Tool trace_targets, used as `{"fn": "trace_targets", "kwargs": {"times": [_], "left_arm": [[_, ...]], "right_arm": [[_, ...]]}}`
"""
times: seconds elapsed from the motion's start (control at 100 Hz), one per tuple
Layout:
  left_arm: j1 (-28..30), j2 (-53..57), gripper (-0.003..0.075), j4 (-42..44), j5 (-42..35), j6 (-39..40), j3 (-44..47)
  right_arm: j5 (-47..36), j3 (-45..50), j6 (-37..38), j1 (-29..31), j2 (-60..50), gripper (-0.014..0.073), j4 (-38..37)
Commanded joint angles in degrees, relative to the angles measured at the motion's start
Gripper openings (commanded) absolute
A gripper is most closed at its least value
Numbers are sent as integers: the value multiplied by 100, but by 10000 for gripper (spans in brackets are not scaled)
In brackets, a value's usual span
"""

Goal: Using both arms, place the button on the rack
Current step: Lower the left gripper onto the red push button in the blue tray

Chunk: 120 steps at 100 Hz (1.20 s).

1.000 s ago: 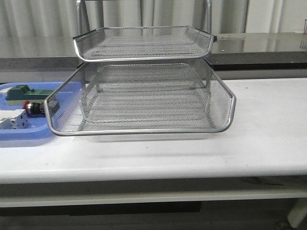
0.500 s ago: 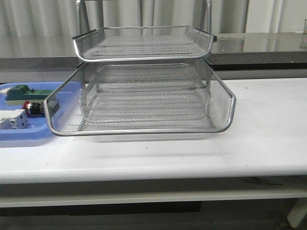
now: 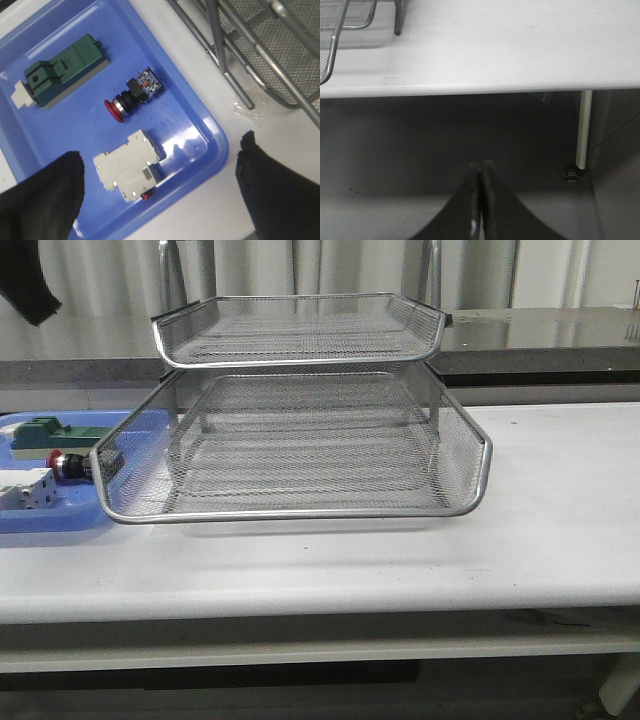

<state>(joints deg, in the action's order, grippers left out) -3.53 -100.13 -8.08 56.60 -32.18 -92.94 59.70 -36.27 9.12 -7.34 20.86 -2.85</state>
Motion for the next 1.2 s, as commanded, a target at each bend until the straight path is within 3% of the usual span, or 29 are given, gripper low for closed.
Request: {"fn": "trace_targets", "kwargs": {"times": [0.0,0.23,0.4,0.7,1.19], "left_arm": [[9,-271,585,-87,-34,-314,-680],[9,-1580,585,-67,435,-851,-2062],[9,-2277,585,103,795,-1066,-2591],[9,-2854,585,316,731,-1355,-2662],[9,-2918,585,639,209,-1927,-2662]], "right_arm": [[-317,-192,-10,-3,35,-67,-80],[-317,-192,-10,-3,35,-67,-80],[-317,-192,-10,-3,35,-67,-80],[-317,-192,-10,-3,35,-67,-80],[-317,-192,-10,-3,35,-67,-80]]}}
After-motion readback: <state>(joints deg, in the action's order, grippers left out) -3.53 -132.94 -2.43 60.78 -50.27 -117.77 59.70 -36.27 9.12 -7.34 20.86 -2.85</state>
